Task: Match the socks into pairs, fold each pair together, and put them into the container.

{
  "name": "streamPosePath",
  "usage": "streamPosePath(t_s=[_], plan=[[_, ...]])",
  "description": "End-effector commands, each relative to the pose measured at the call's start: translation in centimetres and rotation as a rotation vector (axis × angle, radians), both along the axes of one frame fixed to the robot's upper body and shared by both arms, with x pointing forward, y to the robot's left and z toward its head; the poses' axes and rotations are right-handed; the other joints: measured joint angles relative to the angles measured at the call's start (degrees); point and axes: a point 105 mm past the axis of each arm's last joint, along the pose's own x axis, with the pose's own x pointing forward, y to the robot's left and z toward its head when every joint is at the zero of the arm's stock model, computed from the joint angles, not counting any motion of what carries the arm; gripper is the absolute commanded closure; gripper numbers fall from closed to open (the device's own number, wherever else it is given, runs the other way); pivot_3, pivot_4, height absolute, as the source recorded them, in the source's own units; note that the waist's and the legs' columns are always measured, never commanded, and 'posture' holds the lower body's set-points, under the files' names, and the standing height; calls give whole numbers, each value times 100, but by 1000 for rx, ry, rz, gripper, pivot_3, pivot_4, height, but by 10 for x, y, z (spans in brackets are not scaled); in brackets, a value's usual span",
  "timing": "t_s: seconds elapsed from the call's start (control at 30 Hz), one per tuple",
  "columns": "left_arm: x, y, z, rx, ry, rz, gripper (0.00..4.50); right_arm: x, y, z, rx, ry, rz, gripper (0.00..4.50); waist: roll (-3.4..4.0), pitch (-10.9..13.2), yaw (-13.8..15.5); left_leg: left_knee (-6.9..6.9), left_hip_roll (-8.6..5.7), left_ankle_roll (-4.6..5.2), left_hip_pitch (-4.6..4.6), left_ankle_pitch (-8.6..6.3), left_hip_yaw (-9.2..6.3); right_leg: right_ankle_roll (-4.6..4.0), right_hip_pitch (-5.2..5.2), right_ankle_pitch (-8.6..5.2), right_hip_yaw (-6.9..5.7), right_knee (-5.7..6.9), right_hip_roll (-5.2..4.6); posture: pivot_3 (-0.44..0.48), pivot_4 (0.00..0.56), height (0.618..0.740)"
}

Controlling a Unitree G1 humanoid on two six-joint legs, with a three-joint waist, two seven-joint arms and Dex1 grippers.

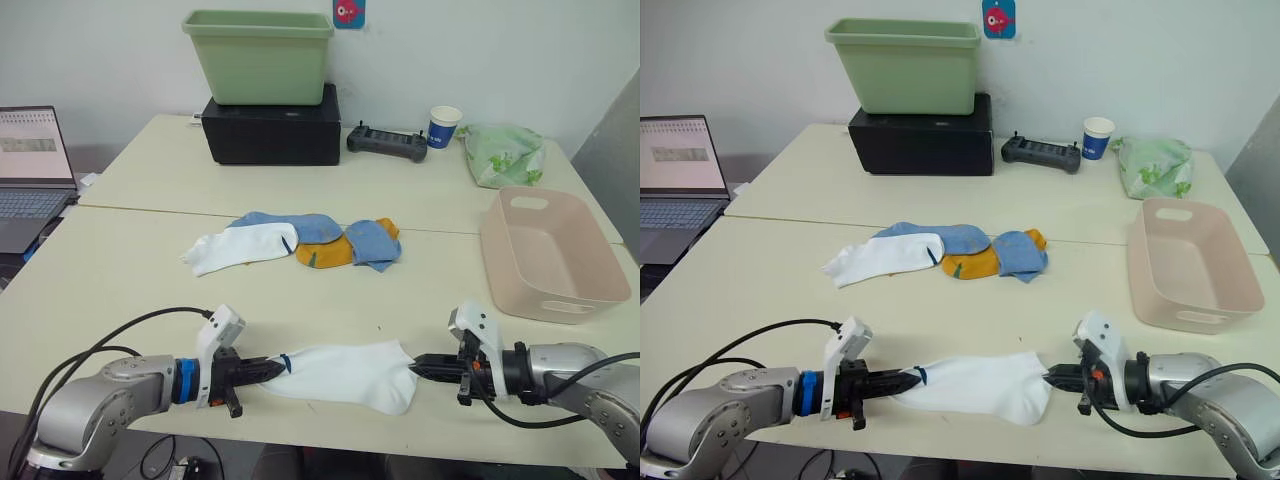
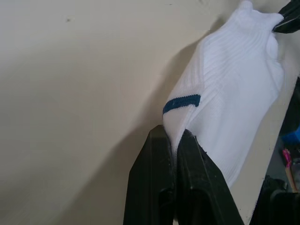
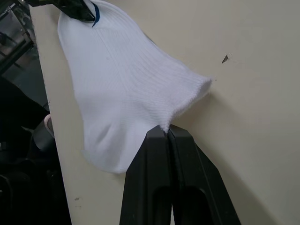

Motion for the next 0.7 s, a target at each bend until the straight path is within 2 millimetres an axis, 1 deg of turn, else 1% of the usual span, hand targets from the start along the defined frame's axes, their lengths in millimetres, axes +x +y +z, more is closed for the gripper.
streamPosePath(t_s=[0.03, 0.1, 0.2, 0.23, 0.3, 0.33, 0.4, 0.43, 0.47, 0.5, 0.53, 0.6, 0.63, 0.67, 0.7], plan=[[4, -2, -6, 37, -44, 35, 4467, 6, 5, 1, -24, -74, 8, 4500, 0, 0, 0, 0, 0, 0, 0, 0, 0, 0, 0, 0, 0, 0, 0, 0, 150, 696], [-2, -6, -13, 50, -29, 16, 4467, 7, 6, -4, -35, -71, 6, 4500, 0, -1, 2, 0, -1, 0, 0, 0, 1, 0, 0, 0, 2, 0, 0, 0, 150, 696], [-1, -8, -14, 21, -13, 43, 4467, 7, 5, -6, -52, -64, 9, 4500, 16, -13, 8, 0, -2, 0, 1, 0, 0, 0, 2, 0, 3, -2, -4, 0, 150, 696], [0, -8, -13, 24, -22, 52, 4496, 6, 5, -5, -54, -63, 15, 4282, 21, -17, 10, 0, -4, 0, 1, 0, 1, 0, 3, 0, 3, -2, -7, 0, 150, 696], [5, -6, -10, 37, -73, 71, 4053, 8, 2, -4, -62, -75, 4, 3829, 25, -19, 11, 0, -6, -1, 3, 0, 2, 0, 6, 0, 4, -2, -9, 0, 150, 696], [6, -4, -10, 42, -83, 80, 3860, 10, 0, -4, -71, -87, -6, 3506, 25, -19, 12, 0, -6, -1, 4, 0, 3, 0, 7, 0, 2, -3, -9, 0, 150, 696], [6, -1, -9, 49, -96, 96, 3316, 14, -5, -3, -82, -101, -25, 2806, 25, -20, 10, 0, -6, -1, 5, 0, 5, 0, 8, 0, 1, -2, -9, 0, 150, 696], [6, 1, -10, 53, -100, 105, 2973, 15, -6, -3, -86, -108, -28, 2388, 26, -21, 7, 0, -6, -1, 5, 0, 5, 0, 9, 0, 1, -2, -8, 0, 150, 696], [6, 4, -10, 58, -105, 113, 2755, 16, -7, -2, -87, -112, -28, 2094, 28, -22, 6, 0, -5, -1, 6, 0, 6, 0, 9, 0, 2, -2, -8, 0, 150, 696], [5, 6, -10, 61, -110, 124, 2409, 16, -7, -1, -85, -116, -28, 1672, 28, -23, 5, 0, -5, 0, 8, 0, 6, 0, 9, 0, 2, -2, -7, 0, 150, 696], [5, 8, -9, 62, -116, 136, 2146, 17, -8, 0, -85, -120, -29, 1363, 28, -23, 5, 0, -4, 0, 9, 0, 6, 0, 9, 0, 2, -1, -6, 0, 150, 696], [5, 15, -5, 63, -136, 177, 1587, 18, -9, 3, -85, -140, -33, 650, 29, -23, 1, 0, -4, 0, 11, 0, 7, 0, 10, 0, 2, -1, -5, 0, 150, 696], [5, 19, -3, 65, -148, 200, 1364, 19, -10, 5, -81, -150, -31, 404, 29, -24, -12, 0, -3, 0, 12, 0, 7, 0, 11, 0, 2, 0, -4, 0, 150, 696], [4, 23, 0, 69, -159, 215, 1026, 19, -10, 8, -75, -160, -28, 4, 29, -24, -21, 0, 0, 0, 13, 0, 7, 0, 11, 0, 3, 1, -1, 0, 150, 696], [3, 27, 4, 72, -171, 228, 733, 19, -9, 11, -64, -173, -21, 0, 29, -24, -30, 0, 2, 0, 15, 0, 6, 0, 11, 0, 4, 2, 2, 0, 150, 696]])
